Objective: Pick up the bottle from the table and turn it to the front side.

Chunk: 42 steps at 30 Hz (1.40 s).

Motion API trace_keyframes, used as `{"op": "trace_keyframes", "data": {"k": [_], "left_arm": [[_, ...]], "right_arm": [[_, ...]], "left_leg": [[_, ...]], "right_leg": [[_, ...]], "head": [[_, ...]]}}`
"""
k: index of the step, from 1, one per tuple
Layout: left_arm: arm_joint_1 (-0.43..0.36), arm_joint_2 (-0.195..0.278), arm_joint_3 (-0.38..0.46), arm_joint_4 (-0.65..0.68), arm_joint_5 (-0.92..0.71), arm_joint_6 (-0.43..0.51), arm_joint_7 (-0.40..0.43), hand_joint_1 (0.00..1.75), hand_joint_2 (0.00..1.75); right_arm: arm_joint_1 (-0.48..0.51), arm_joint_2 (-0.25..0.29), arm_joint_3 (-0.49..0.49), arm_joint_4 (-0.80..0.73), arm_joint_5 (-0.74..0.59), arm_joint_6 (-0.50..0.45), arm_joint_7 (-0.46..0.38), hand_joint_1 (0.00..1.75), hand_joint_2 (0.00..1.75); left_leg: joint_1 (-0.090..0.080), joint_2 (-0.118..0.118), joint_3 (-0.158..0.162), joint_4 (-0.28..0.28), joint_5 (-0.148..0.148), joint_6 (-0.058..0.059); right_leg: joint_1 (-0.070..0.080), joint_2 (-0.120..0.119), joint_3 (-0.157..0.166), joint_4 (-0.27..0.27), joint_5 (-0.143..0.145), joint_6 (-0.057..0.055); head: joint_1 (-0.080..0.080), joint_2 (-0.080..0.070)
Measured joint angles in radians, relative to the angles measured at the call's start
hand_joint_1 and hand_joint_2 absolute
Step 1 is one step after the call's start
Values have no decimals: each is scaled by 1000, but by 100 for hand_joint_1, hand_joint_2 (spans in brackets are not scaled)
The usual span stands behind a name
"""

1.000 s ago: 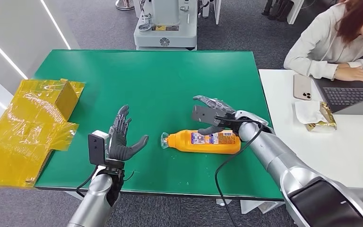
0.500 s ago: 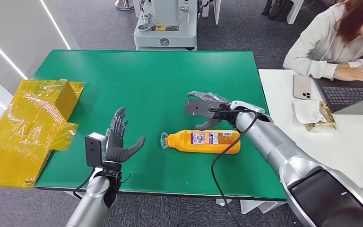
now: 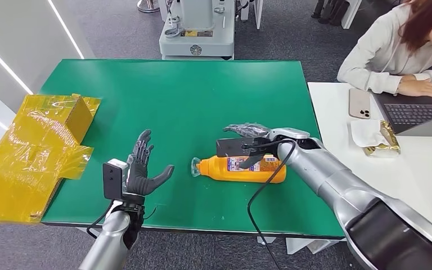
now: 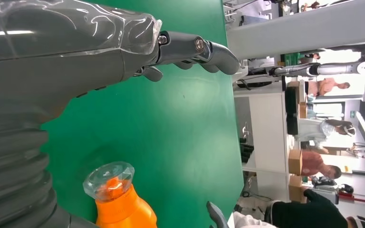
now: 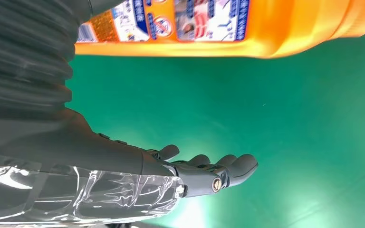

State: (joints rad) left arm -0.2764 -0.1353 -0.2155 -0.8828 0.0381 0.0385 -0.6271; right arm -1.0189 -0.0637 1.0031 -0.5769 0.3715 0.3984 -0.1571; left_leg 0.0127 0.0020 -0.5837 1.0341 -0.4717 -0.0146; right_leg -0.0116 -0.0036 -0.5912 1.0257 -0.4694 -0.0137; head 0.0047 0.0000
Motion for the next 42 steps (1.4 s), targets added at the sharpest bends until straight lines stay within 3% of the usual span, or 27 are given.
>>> {"op": "trace_keyframes", "data": {"k": [4,10,27,35,37,40,42], "left_arm": [[1,-1,0,-1,-2,-2,13,0,175],[0,-2,0,-1,-2,-8,17,0,175],[-9,-10,0,0,-2,-9,17,0,175],[-50,-16,0,21,1,-15,30,0,175],[-55,-16,0,25,2,-17,32,0,175],[-40,-16,0,14,-1,-20,50,0,175],[-20,-15,0,-4,-5,-21,67,0,175]], "right_arm": [[25,-25,4,-45,-31,-83,-2,0,175],[150,-80,0,-156,-40,-176,-15,0,175],[214,-123,-12,-240,-49,-180,-9,0,175],[335,-145,-49,-343,-36,-148,23,0,175],[373,-161,-64,-387,23,-165,59,0,175],[444,-205,-91,-484,207,-193,195,0,175],[487,-241,-125,-546,280,-172,241,0,175]], "left_leg": [[0,0,0,0,0,0],[0,0,0,0,0,0],[0,1,0,0,0,0],[0,1,0,0,0,0],[0,1,0,0,0,0],[0,-1,0,0,0,0],[0,-1,0,0,-1,0]], "right_leg": [[0,0,0,0,0,0],[0,0,0,0,0,0],[0,1,-1,0,0,0],[0,1,-1,0,0,0],[0,1,-1,0,0,0],[0,-1,0,-1,-1,0],[0,-2,1,-1,-1,1]], "head": [[0,0],[0,0],[0,0],[0,0],[0,0],[0,0],[0,0]]}}
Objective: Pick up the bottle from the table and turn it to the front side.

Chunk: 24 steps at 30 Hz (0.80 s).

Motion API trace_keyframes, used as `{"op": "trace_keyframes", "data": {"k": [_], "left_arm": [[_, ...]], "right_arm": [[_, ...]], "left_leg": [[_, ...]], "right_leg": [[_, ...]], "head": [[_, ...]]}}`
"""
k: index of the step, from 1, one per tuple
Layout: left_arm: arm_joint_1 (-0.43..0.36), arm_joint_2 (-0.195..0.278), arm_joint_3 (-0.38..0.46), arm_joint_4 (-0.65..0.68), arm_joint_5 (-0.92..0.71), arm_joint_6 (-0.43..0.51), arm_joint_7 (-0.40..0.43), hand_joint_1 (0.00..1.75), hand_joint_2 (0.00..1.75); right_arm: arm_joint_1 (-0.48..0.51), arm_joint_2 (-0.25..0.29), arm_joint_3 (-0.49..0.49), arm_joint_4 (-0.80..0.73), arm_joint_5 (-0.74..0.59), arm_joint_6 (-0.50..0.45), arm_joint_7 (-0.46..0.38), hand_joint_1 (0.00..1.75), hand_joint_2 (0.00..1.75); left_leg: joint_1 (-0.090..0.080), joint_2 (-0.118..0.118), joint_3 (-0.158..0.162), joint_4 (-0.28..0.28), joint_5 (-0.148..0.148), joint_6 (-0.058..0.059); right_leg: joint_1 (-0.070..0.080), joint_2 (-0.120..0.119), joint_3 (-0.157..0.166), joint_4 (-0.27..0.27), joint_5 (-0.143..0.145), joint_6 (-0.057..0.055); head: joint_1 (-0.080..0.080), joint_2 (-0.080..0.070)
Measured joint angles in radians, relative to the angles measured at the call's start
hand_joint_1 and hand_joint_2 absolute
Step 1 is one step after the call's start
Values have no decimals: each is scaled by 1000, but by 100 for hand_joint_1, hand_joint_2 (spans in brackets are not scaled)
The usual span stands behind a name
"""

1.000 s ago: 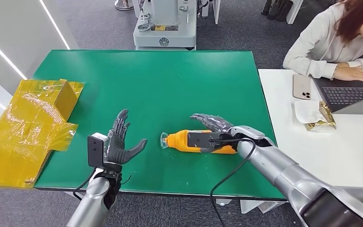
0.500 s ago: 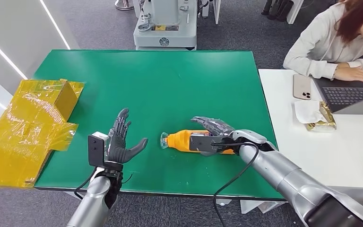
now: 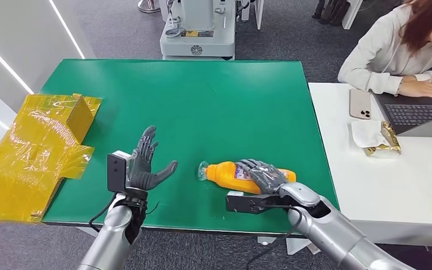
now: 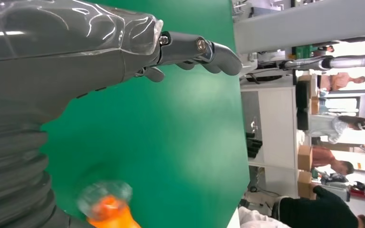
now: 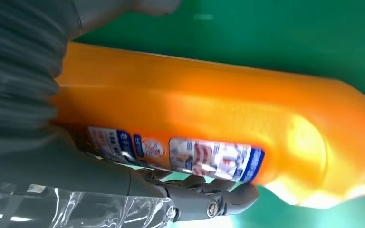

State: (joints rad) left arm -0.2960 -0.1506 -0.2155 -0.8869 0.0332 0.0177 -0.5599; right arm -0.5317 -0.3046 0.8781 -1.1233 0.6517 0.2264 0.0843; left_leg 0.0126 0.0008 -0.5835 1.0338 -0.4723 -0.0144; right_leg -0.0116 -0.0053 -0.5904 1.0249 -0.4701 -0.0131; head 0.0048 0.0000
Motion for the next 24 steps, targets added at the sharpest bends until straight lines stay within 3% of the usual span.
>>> {"op": "trace_keyframes", "data": {"k": [4,12,16,24], "left_arm": [[27,0,0,-26,-2,-3,14,0,175],[62,0,0,-69,-1,3,19,0,175],[82,1,3,-88,1,4,19,0,175],[89,1,12,-95,2,4,19,0,175]], "right_arm": [[57,-51,-69,-69,41,50,-8,0,175],[70,-79,-112,-80,53,72,-47,5,175],[70,-98,-115,-80,83,52,-34,175,175],[71,-123,-114,-80,94,34,-20,175,175]], "left_leg": [[0,1,0,0,-1,1],[0,1,1,1,0,1],[0,1,0,1,0,1],[0,1,0,1,0,2]], "right_leg": [[0,1,1,0,0,0],[0,1,1,-1,2,1],[0,1,1,0,2,1],[0,1,1,-1,2,1]], "head": [[0,0],[0,0],[0,0],[0,0]]}}
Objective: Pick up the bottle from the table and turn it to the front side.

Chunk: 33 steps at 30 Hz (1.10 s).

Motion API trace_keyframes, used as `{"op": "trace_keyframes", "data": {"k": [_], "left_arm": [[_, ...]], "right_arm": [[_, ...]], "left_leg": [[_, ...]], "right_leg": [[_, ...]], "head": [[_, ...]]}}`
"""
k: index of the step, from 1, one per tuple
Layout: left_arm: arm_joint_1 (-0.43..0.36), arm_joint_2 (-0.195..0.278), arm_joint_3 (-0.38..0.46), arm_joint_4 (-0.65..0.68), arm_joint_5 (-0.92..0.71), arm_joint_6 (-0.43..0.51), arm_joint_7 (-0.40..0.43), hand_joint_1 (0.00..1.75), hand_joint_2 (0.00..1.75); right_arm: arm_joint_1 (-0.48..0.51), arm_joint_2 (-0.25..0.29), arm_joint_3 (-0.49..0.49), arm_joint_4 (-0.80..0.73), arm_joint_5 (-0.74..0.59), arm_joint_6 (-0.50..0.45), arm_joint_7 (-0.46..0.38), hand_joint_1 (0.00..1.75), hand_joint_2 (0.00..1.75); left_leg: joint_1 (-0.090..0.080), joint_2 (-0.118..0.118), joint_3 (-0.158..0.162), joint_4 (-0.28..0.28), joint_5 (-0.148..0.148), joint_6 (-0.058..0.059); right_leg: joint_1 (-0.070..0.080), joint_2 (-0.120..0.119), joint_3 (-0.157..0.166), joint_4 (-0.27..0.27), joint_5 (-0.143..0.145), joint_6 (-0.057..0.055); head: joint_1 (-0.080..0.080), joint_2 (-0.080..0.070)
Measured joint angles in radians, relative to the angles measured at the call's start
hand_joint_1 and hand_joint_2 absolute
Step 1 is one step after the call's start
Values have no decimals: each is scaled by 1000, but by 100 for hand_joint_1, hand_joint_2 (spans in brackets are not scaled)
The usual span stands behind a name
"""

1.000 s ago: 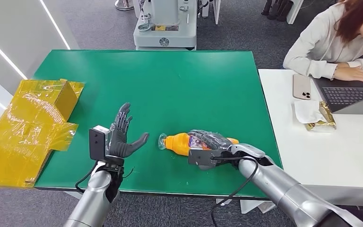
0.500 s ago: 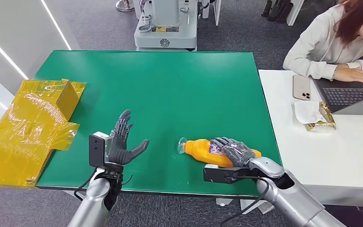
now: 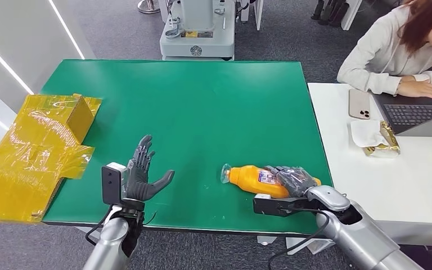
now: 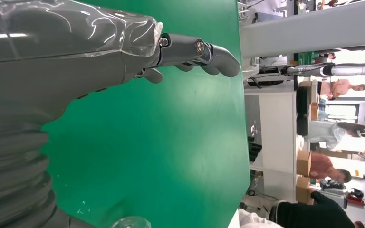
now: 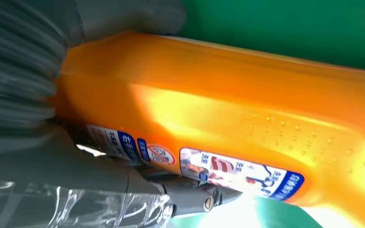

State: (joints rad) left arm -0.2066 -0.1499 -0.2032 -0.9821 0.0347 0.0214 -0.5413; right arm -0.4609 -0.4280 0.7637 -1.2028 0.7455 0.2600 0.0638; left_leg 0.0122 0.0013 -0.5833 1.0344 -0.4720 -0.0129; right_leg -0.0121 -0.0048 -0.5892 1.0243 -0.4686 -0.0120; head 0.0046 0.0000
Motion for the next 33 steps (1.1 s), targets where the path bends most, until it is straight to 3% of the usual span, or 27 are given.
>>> {"op": "trace_keyframes", "data": {"k": [9,17,21,24,28,33], "left_arm": [[1,0,4,-1,0,0,0,0,175],[-4,1,4,4,10,-10,-20,0,175],[-7,1,4,12,19,-8,-31,0,175],[-5,1,4,12,20,-3,-36,0,175],[0,-1,4,12,16,7,-36,0,175],[-2,-6,4,14,15,7,-36,0,175]], "right_arm": [[-2,-6,0,0,-11,-1,-1,175,175],[-44,-23,16,27,-133,18,-31,175,175],[-53,-20,21,52,-213,-29,-87,175,175],[-31,10,-4,73,-321,-98,-184,175,175],[47,90,-74,85,-484,-203,-339,175,175],[171,198,-161,60,-602,-347,-427,175,175]], "left_leg": [[0,0,0,0,0,0],[0,0,0,0,0,0],[0,0,0,0,0,0],[0,0,0,0,0,0],[1,0,0,-1,0,0],[2,-1,0,-1,0,0]], "right_leg": [[0,0,0,0,0,0],[0,0,0,0,0,0],[0,0,0,0,0,0],[0,0,0,0,0,0],[1,1,0,0,0,0],[2,-1,-1,0,-1,0]], "head": [[0,0],[0,0],[0,0],[0,0],[0,0],[0,0]]}}
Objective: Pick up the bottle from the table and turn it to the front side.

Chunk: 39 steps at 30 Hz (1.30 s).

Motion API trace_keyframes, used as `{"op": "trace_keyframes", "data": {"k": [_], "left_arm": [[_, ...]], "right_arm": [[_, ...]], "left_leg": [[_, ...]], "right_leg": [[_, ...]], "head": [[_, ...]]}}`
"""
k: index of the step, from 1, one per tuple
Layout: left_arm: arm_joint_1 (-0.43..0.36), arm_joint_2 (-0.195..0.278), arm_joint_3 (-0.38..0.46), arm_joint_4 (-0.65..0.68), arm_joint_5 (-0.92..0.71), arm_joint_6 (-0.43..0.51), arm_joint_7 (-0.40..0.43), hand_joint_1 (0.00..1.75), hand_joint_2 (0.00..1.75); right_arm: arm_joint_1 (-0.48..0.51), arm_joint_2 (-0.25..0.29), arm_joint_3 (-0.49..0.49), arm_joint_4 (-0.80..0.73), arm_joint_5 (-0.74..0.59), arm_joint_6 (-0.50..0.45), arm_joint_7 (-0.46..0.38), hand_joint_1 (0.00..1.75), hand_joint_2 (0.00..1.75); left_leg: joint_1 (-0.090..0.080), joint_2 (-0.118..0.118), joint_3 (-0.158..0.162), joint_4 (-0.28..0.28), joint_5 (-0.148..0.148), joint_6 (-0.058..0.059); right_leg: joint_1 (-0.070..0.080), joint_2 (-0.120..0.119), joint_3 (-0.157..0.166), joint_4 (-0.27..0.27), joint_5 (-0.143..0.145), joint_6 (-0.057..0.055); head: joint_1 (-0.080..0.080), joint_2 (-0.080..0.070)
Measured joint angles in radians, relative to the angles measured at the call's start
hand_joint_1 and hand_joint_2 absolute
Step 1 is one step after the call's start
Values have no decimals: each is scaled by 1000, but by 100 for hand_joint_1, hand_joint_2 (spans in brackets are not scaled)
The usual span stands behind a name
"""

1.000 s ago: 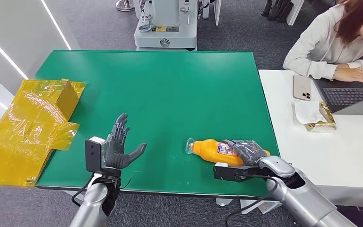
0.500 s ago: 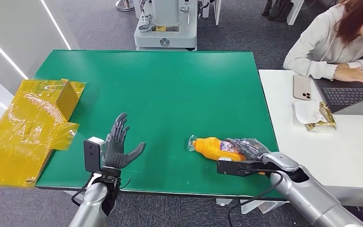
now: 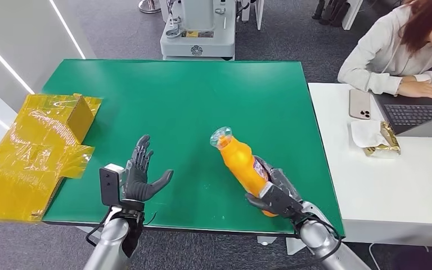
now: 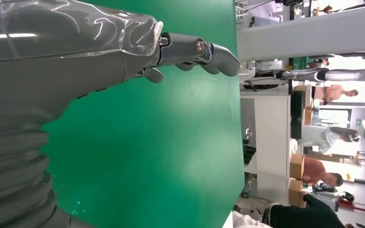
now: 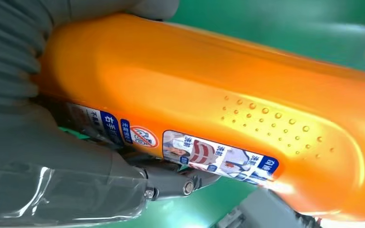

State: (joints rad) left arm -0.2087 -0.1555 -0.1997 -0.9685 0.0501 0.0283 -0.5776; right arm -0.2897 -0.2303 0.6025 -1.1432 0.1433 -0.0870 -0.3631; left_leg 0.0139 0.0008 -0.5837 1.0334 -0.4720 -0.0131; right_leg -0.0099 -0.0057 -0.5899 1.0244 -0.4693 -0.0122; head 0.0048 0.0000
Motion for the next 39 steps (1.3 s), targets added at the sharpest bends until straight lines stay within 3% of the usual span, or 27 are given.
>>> {"op": "trace_keyframes", "data": {"k": [9,18,22,29,39], "left_arm": [[-13,-4,-10,8,4,-2,0,0,175],[-82,-3,-61,90,51,-34,-36,0,175],[-137,2,-90,107,55,-86,-17,0,175],[-248,5,-117,112,66,-180,41,0,175],[-289,15,-126,93,47,-207,103,0,175]], "right_arm": [[109,75,-92,-61,-26,-72,-29,175,175],[137,123,-149,-90,-40,-221,-132,175,175],[83,148,-166,-55,-45,-240,-166,175,175],[-101,229,-164,63,-25,-235,-197,175,175],[-253,315,-128,174,-5,-202,-164,175,175]], "left_leg": [[-1,1,-1,0,0,0],[-1,1,-1,0,0,0],[-1,1,-1,0,1,-1],[-1,1,-1,0,2,-1],[-1,1,-2,0,2,-1]], "right_leg": [[-1,1,-1,0,0,0],[-1,1,-2,0,0,0],[-1,1,-2,1,1,-1],[-1,2,-2,1,3,-2],[-1,2,-3,2,3,-2]], "head": [[0,0],[0,0],[0,0],[0,0],[0,0]]}}
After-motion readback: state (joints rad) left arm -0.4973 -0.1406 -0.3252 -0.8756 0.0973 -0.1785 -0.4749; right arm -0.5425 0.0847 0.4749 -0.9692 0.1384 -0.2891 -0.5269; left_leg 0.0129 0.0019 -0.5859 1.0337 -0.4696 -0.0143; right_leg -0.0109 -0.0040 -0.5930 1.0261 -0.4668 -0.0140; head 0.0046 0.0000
